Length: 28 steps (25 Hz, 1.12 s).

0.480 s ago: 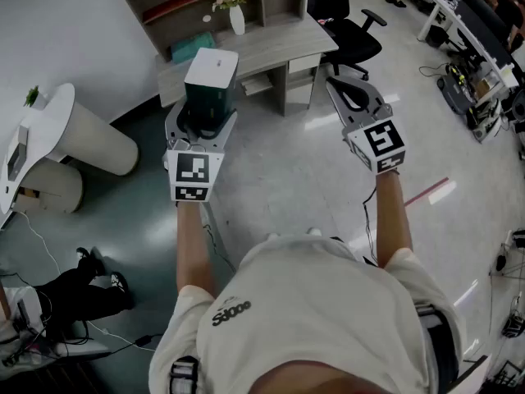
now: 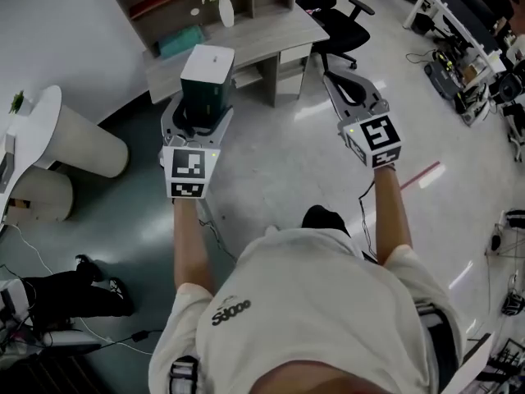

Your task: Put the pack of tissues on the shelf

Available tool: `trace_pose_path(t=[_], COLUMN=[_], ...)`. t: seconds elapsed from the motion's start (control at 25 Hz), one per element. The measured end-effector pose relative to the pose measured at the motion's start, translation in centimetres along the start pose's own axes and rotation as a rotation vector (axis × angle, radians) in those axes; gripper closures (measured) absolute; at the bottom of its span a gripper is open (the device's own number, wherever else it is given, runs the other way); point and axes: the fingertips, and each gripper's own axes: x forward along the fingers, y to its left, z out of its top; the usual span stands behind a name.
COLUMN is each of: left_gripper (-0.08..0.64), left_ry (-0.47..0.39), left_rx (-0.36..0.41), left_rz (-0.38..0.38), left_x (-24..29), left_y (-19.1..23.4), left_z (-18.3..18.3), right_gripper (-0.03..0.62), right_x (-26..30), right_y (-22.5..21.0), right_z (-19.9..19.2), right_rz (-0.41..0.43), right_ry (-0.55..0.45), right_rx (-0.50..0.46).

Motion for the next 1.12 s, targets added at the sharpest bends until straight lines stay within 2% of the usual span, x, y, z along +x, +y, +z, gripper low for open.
trace_pose_path(t=[0.12, 0.2, 0.44, 0.64, 0.8, 0.96, 1.12], left_gripper=[0.176, 0.176, 0.176, 0.176, 0.177, 0.178, 0.178], left_ry=[-0.002, -0.006, 0.011, 0.043, 0.08, 0.115, 0.15], left_rx=[-0.005, -0.013, -0.022, -0.004, 0.004, 0.017, 0.016], left_rz=[-0.022, -0.031, -0.032, -0.017, 0.009, 0.02, 0.032], left_x=[0.2, 0.4, 2.6, 5.8, 9.9, 15.0, 20.6], left_y=[-0.2, -0.1, 1.5, 3.3, 5.0, 6.1, 7.0], left_z=[-0.7, -1.2, -2.6, -3.4, -4.2, -4.5, -4.1], right_gripper=[0.588, 0.588, 0.588, 0.588, 0.586, 0.588, 0.588], right_x=[-0.1, 0.4, 4.0, 8.2, 12.2, 16.3, 20.3], right_y=[0.1, -0.1, -0.3, -2.3, -5.8, -11.0, -15.4], right_z=[-0.4, -0.4, -0.6, -2.1, -3.5, -5.2, -7.0], right_rz=[0.0, 0.0, 0.023, 0.048, 0.022, -0.006, 0.029], right_ry=[-0.008, -0.007, 0.008, 0.014, -0.015, -0.045, -0.053], right_rx=[0.103, 0.134, 0.134, 0.151, 0.174, 0.249, 0.292])
